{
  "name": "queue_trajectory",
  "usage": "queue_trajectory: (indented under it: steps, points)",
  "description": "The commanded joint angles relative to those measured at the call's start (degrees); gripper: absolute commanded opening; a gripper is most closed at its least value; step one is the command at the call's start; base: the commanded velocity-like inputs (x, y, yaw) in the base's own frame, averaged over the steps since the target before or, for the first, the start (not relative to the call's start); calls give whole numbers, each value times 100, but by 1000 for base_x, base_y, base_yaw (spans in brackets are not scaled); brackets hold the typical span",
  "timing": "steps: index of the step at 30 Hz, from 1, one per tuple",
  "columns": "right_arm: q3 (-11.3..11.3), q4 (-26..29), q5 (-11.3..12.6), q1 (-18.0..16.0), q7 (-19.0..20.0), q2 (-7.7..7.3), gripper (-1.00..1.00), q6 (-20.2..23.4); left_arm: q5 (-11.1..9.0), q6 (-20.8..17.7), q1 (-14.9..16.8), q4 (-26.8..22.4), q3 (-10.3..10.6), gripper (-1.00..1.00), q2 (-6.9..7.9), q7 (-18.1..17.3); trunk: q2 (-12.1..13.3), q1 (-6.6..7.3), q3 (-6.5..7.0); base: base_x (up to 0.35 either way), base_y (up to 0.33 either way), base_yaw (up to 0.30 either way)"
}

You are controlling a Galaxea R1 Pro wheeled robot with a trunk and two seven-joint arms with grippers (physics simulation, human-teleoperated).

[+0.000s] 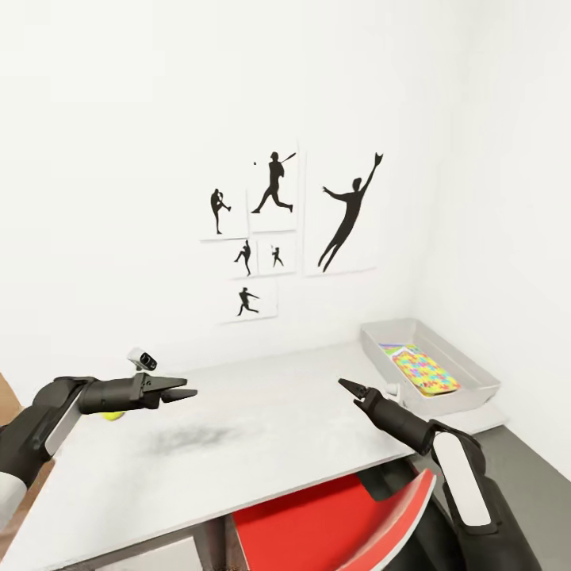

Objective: Put all the toys in the child's room - the three board games (two on the bed and one on the table), the two jigsaw puzzles on the table, and the tennis ball on the table - inside the toy box on the table in the child's room.

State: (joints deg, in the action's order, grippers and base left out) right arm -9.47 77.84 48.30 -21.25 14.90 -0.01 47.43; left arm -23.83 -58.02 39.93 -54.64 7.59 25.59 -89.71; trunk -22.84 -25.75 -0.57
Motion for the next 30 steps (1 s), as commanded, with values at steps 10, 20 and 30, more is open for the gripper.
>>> queue_trajectory:
  steps: [10, 20, 30]
  points:
    - [-11, 15, -22, -2, 31, 1, 100, 30, -7, -61, 6, 6, 23, 100, -1, -29, -7, -3, -6, -87, 211, 287]
    - [-11, 25, -27, -2, 31, 1, 100, 30, -7, -61, 6, 9, 18, 100, 6, -29, -7, -3, -6, -135, 237, 287]
    - [-11, 10, -29, -2, 30, 1, 100, -14, -7, -61, 6, 16, 14, 100, 8, -29, -7, -3, -6, -70, 208, 287]
